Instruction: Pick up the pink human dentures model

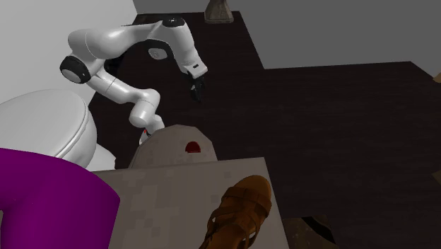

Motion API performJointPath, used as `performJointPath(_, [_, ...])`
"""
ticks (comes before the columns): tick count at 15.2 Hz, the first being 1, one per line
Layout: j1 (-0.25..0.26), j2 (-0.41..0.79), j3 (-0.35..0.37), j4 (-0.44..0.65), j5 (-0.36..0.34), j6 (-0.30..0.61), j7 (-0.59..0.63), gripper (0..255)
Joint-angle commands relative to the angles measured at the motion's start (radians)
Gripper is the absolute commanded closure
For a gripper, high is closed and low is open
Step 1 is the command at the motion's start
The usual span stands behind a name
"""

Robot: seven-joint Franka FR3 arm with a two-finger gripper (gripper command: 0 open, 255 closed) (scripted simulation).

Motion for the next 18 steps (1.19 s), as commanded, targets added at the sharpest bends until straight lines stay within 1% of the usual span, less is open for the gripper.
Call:
performJointPath(1, [0.000,0.000,0.000,0.000,0.000,0.000,0.000,0])
performJointPath(10, [-0.044,0.178,-0.192,0.179,-0.097,-0.083,-0.198,0])
performJointPath(14, [-0.054,0.281,-0.276,0.286,-0.124,-0.119,-0.290,0])
performJointPath(18, [-0.061,0.401,-0.361,0.411,-0.135,-0.155,-0.388,0])
